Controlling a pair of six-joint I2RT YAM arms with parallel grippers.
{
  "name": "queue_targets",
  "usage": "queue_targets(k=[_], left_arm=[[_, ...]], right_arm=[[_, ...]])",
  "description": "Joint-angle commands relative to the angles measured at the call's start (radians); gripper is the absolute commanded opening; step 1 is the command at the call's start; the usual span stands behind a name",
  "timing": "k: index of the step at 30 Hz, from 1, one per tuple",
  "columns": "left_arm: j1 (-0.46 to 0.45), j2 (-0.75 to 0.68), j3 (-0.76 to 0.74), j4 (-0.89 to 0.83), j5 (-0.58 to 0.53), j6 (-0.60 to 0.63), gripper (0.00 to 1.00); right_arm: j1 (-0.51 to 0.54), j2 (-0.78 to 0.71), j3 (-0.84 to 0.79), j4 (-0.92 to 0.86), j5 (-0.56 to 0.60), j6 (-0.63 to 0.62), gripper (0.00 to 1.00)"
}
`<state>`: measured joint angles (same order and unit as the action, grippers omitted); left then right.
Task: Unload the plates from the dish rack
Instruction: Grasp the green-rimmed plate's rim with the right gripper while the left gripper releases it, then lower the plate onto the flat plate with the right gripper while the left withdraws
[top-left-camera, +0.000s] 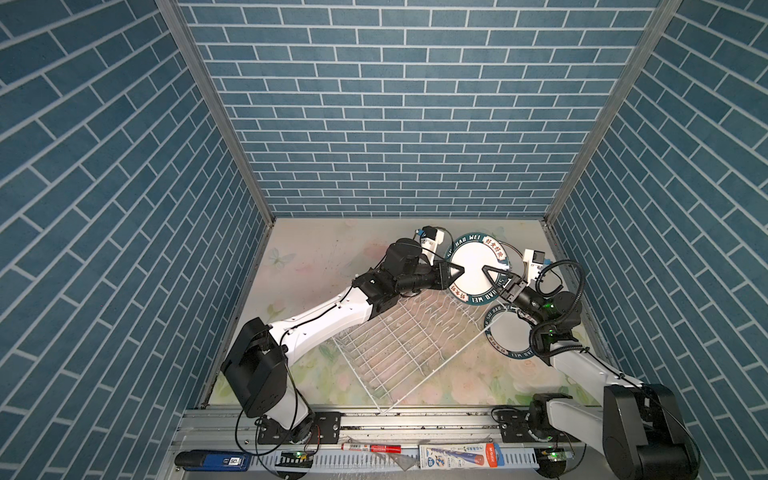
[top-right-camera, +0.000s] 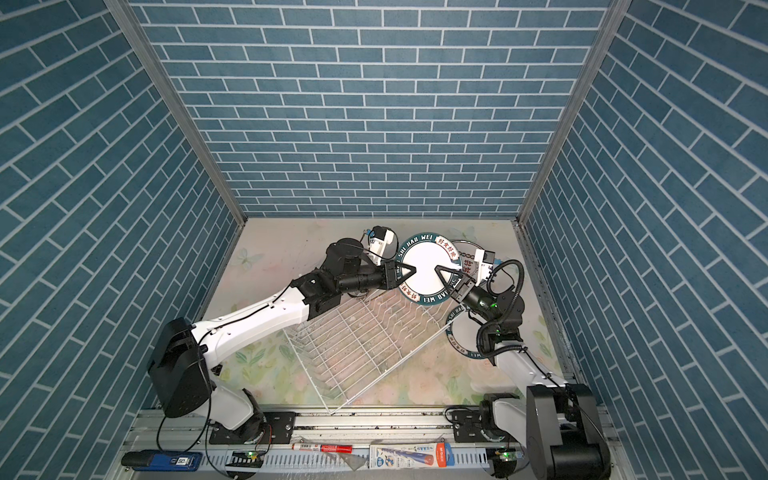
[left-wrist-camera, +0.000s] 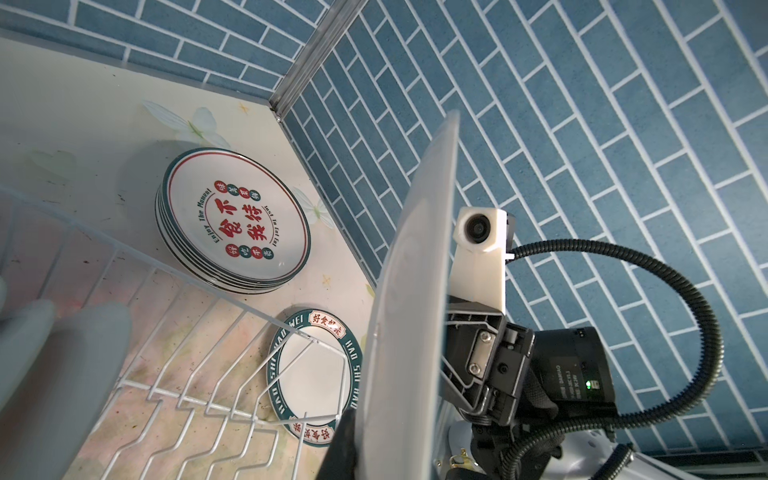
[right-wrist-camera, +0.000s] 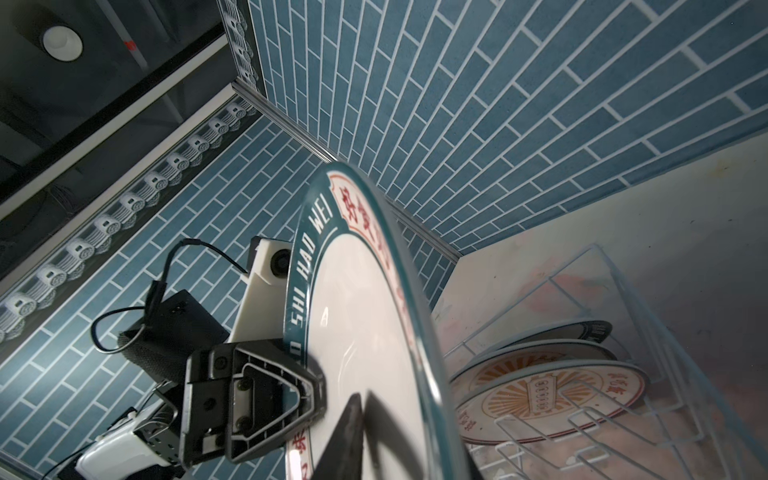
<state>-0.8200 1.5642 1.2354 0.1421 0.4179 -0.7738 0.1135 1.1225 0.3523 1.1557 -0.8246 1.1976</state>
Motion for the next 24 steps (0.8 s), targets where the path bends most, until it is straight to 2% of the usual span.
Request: queue_targets(k=[1,3,5,7,9,10,15,17,19,24], left_arm=[[0.020,0.016,0.027,0.041,0.028,0.001,0.25],[0.029,0.017,0.029,0.035,0.032,0.011,0.29],[0.041,0.011,0.025,0.023,0.030,0.027,0.38],[0.051,0.003,0.021,0.001,0.030,0.050,0.41],[0.058,-0.013,0.016,-0.039,0.021,0.088,0.50],[0.059,-0.026,0.016,-0.076,0.009,0.120,0.54],[0.042,-0.124,-0.038,-0.291,-0.125,0.304,0.60],[-0.003,-0.168,-0.063,-0.390,-0.229,0.394,0.61],[-0.057,-0.198,-0.084,-0.454,-0.313,0.449,0.62],[-0.234,-0.227,-0.115,-0.544,-0.512,0.518,0.63]], right_arm=[[0.004,-0.052,-0.002,-0.004,-0.012,-0.013,0.16],[0.002,-0.087,0.005,-0.072,-0.005,-0.037,0.09],[0.000,-0.135,0.018,-0.179,0.013,-0.080,0.00],[-0.008,-0.187,0.033,-0.283,0.039,-0.122,0.00],[-0.026,-0.254,0.056,-0.427,0.071,-0.169,0.00],[-0.040,-0.291,0.072,-0.521,0.090,-0.199,0.00],[-0.190,-0.462,0.203,-1.082,0.219,-0.338,0.00],[-0.253,-0.492,0.250,-1.269,0.261,-0.380,0.00],[-0.299,-0.495,0.276,-1.377,0.271,-0.409,0.00],[-0.405,-0.484,0.285,-1.519,0.274,-0.432,0.00]])
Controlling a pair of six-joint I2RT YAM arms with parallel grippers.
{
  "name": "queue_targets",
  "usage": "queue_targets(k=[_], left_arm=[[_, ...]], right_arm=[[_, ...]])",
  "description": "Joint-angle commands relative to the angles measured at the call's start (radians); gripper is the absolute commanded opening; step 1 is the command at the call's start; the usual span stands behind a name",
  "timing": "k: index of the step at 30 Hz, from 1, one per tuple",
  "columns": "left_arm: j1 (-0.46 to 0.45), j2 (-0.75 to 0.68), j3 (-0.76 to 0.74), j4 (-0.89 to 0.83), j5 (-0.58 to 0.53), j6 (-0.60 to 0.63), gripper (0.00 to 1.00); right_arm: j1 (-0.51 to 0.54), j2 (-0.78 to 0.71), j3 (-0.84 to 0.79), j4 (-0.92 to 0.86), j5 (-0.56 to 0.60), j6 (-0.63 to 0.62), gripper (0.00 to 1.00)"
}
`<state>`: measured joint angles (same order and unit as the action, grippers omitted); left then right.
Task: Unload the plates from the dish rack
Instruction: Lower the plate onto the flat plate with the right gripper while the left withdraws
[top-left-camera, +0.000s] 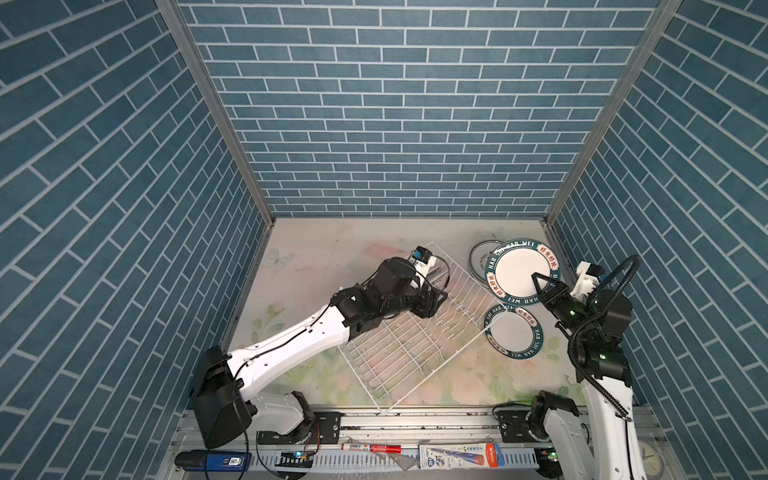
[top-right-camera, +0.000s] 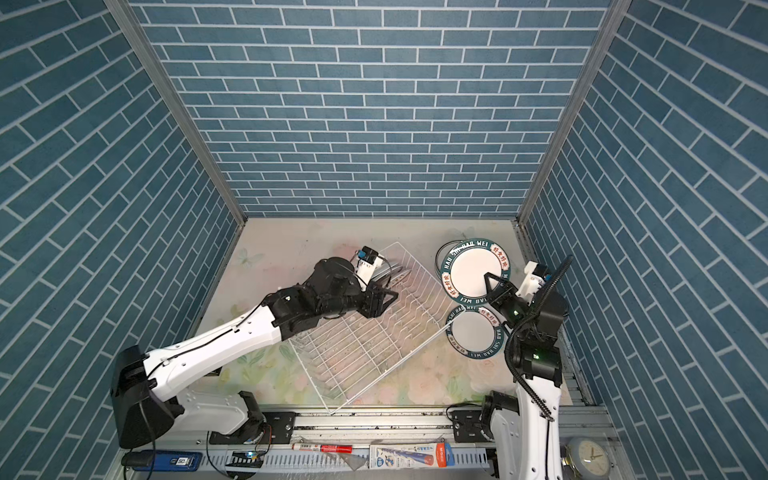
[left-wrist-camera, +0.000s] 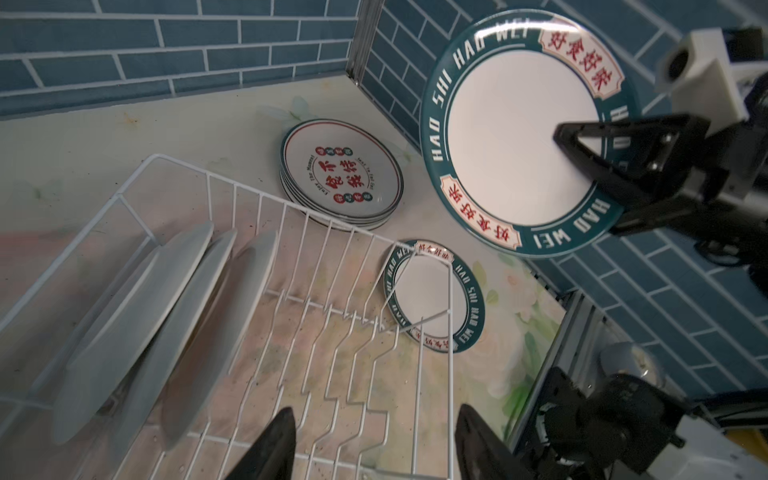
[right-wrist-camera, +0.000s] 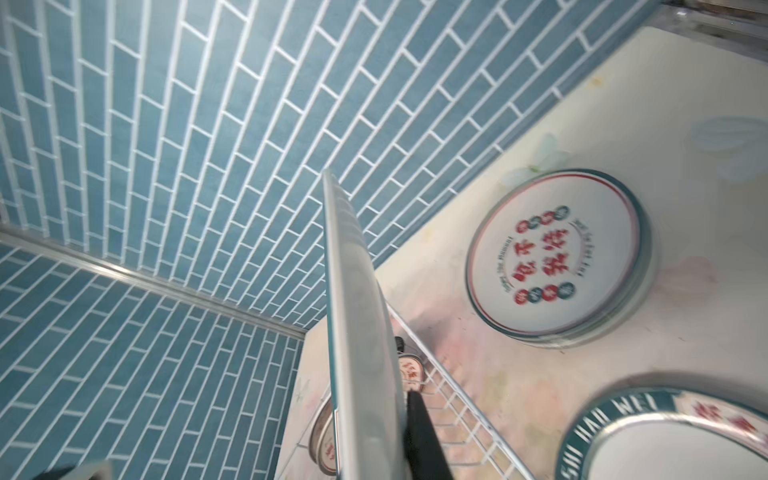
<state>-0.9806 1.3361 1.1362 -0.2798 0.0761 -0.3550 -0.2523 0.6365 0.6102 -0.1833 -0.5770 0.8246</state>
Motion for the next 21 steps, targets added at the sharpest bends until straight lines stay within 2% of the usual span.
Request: queue_targets(k=[1,10,13,21], left_arm=[[-0.110,0.011,-0.011,-0.145,-0.212,0.107,0.63],[-0.264,0.178,0.070,-0.237,-0.344,0.121,0.63],[-0.301,0.230,0.109,-0.258,-0.368,0.131,0.63],[-0.323,0.224,0.096,-0.222,-0.305,0.122,0.63]], right_arm=[[-0.058,0.000,0.020,-0.188,0.028,-0.061,0.00],[-0.183,0.022,0.015,-0.330,0.081,-0.164,0.00],[-0.219,0.028,0.001,-0.340,0.056,-0.181,0.00],[-0.300,0.068,-0.045,-0.330,-0.004,-0.214,0.00]])
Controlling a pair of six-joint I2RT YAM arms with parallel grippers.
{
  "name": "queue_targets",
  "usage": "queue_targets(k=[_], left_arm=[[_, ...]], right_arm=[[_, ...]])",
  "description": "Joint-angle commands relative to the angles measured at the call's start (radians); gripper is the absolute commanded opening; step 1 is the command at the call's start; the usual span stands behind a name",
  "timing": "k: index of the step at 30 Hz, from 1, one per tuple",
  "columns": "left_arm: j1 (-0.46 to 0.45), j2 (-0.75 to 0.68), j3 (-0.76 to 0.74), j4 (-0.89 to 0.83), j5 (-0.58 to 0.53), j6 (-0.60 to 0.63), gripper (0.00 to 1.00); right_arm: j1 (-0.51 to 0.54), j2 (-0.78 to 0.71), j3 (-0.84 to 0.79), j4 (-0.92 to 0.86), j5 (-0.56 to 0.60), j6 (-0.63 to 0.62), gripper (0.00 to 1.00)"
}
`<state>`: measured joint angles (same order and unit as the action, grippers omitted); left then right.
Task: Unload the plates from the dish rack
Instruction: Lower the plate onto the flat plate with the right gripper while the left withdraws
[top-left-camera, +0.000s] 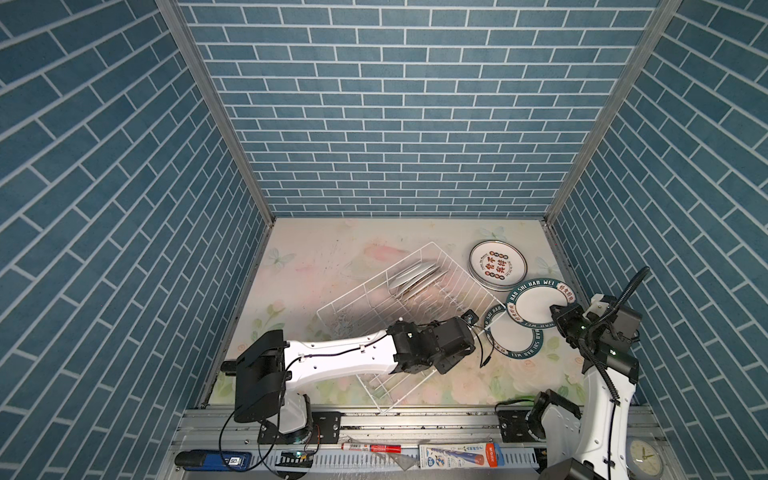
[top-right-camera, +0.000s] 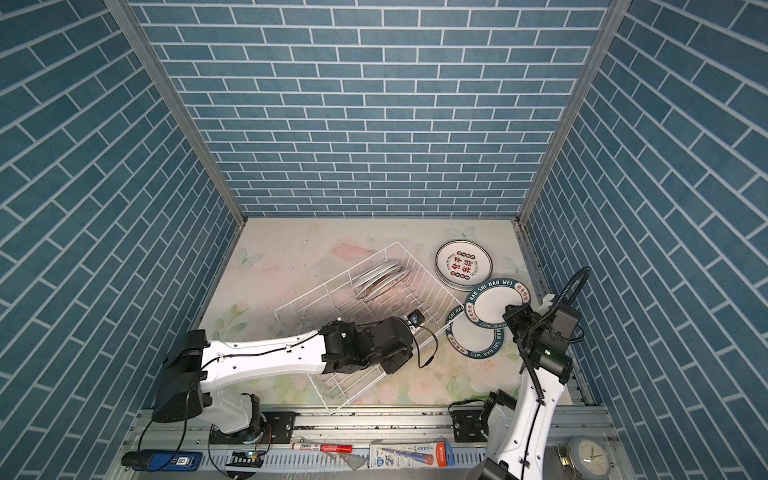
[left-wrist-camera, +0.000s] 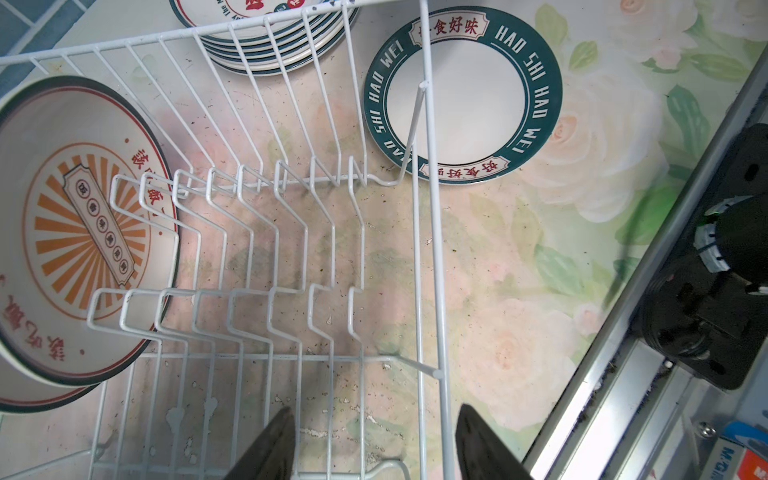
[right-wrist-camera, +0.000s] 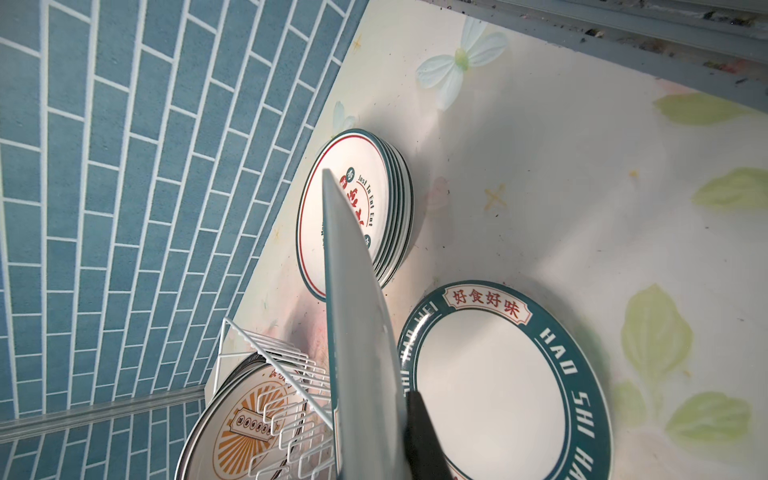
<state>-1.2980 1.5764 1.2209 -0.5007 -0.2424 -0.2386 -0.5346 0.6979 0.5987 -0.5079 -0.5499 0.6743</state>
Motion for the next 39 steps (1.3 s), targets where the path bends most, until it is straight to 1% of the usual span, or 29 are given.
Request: queue_targets(k=[1,6,9,14,19,24,26,32,39], left_arm=[[-0.007,-0.013,0.011,0.003,0.020,0.005,0.63],[-0.013,0.045,0.032,0.025,0.073,0.016,0.62],[-0.022,0.088,0.056,0.015,0.078,0.024,0.61],[-0.031,0.135,0.071,0.034,0.106,0.028,0.59],[-0.032,0.208,0.127,-0.035,0.027,0.017,0.51],[-0.021,0.256,0.157,-0.073,-0.033,0.003,0.48],[-0.004,0.276,0.165,-0.084,-0.049,-0.005,0.47],[0.062,0.283,0.129,-0.063,-0.034,-0.017,0.42],[0.154,0.257,0.062,-0.006,0.018,-0.006,0.40]], right_arm=[[-0.026,0.009,-0.041,-0.002,-0.038,-0.070,0.00],[-0.069,0.025,-0.080,0.001,-0.070,-0.097,0.00],[-0.095,0.029,-0.095,0.006,-0.099,-0.099,0.00],[-0.100,0.026,-0.104,0.005,-0.091,-0.099,0.00],[-0.099,0.029,-0.122,0.013,-0.098,-0.098,0.00],[-0.100,0.007,-0.135,0.000,-0.084,-0.095,0.00],[-0.100,-0.004,-0.147,-0.001,-0.088,-0.089,0.00],[-0.089,-0.006,-0.170,0.003,-0.080,-0.079,0.00],[-0.036,0.037,-0.197,0.034,-0.038,-0.067,0.00]])
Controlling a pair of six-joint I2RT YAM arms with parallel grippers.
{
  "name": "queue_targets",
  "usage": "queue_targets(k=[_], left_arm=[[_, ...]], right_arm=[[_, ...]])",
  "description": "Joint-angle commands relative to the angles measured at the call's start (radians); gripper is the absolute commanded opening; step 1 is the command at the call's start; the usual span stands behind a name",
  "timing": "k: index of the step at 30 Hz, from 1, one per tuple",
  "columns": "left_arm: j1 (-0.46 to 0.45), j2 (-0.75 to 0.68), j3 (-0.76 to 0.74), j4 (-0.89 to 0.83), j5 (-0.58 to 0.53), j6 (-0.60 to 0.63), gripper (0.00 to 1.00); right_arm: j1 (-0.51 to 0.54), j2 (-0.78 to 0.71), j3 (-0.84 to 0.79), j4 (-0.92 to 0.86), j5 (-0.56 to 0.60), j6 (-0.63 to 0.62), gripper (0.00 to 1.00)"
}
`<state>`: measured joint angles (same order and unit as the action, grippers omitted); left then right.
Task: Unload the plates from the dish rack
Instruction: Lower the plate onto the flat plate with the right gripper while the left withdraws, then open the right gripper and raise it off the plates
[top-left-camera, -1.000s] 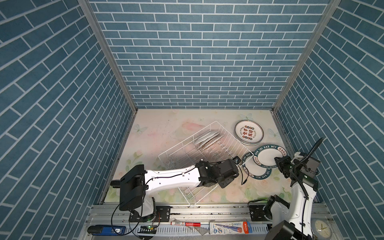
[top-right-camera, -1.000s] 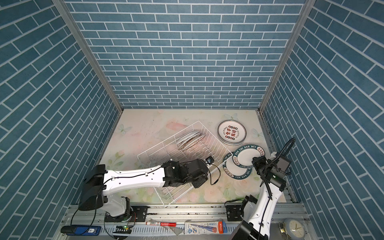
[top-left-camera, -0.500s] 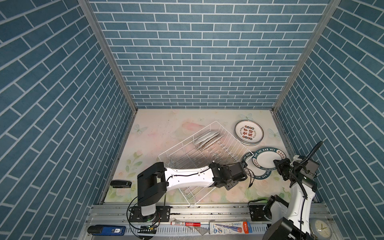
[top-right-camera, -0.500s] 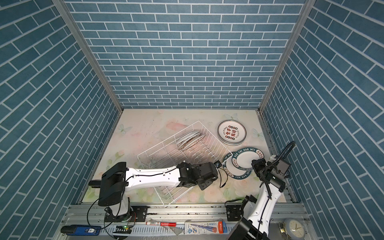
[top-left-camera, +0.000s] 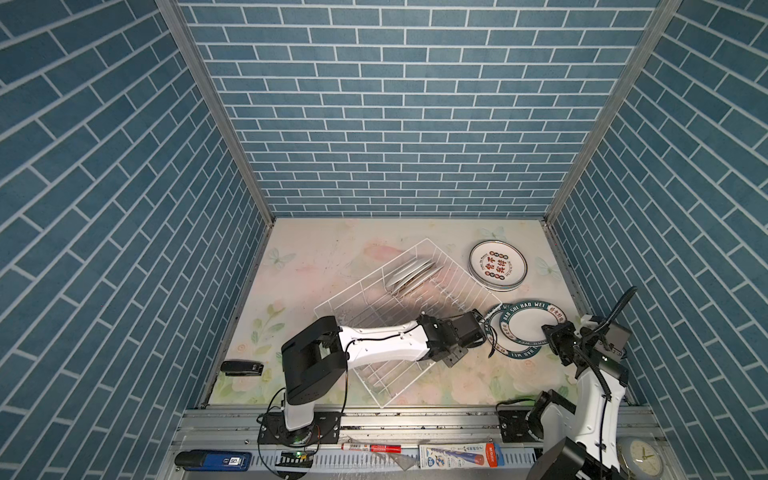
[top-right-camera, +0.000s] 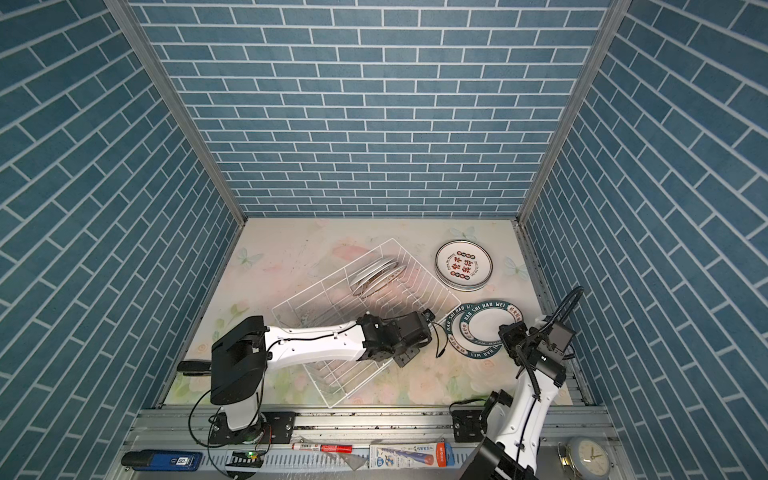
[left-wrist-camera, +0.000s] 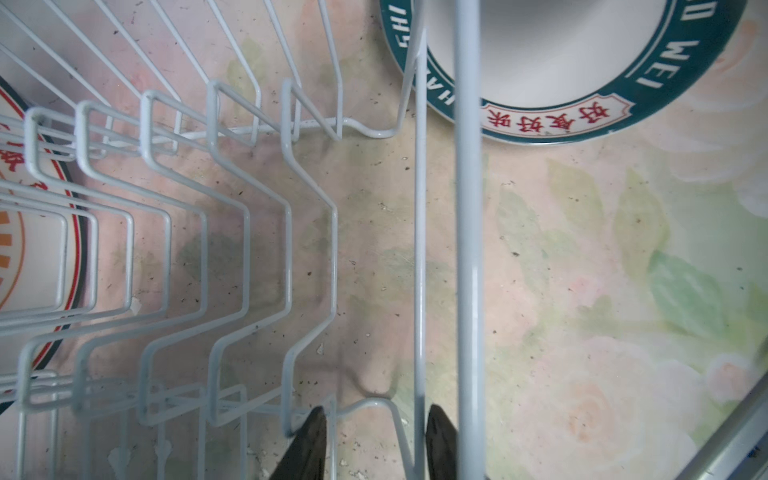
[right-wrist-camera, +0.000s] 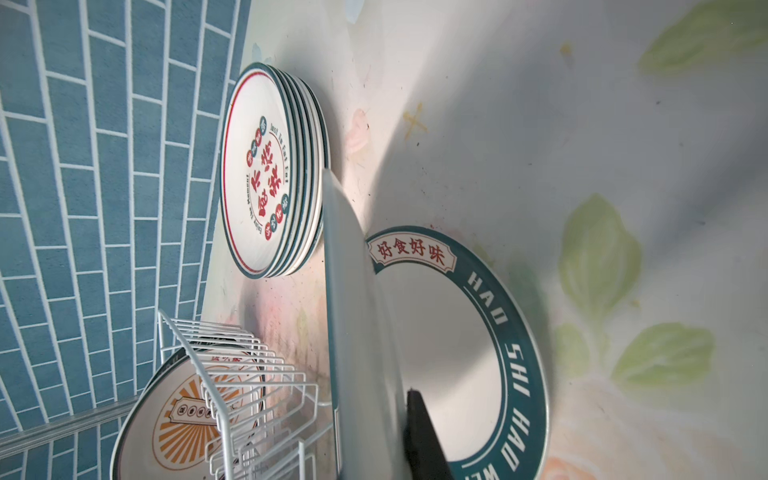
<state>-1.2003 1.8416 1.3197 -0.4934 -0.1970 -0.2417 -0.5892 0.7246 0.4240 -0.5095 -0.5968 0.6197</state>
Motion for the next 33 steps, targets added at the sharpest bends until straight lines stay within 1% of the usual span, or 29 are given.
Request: queue_targets(k=[1,4,9,14,18,21,25,31,33], left_arm=[[0.068,-0.009,-0.041,-0.010,-0.028,0.000,0.40],[0.103,-0.013,-0.046,-0.001,-0.020,0.005,0.40],[0.160,-0.031,-0.066,0.015,0.000,0.014,0.40],[0.169,-0.045,-0.073,0.030,0.023,0.032,0.40],[0.174,-0.045,-0.067,0.032,0.026,0.033,0.41],[0.183,-0.050,-0.066,0.030,0.031,0.035,0.41],[0.187,-0.077,-0.073,0.033,0.041,0.046,0.40],[0.192,-0.082,-0.058,0.012,0.023,0.058,0.40],[0.193,-0.084,-0.053,0.005,0.023,0.060,0.40]], right_arm=[[0.031,0.013,-0.021,0.034,0.017,-0.009,0.00],[0.071,0.032,-0.014,0.036,0.048,-0.010,0.00],[0.121,0.116,-0.008,0.065,0.086,-0.012,0.00],[0.166,0.163,0.010,0.061,0.134,-0.017,0.00],[0.191,0.191,0.052,-0.001,0.187,-0.051,0.21],[0.201,0.213,0.072,-0.025,0.203,-0.063,0.30],[0.220,0.220,0.092,-0.050,0.226,-0.066,0.33],[0.258,0.232,0.140,-0.107,0.313,-0.074,0.39],[0.275,0.244,0.158,-0.132,0.358,-0.075,0.41]])
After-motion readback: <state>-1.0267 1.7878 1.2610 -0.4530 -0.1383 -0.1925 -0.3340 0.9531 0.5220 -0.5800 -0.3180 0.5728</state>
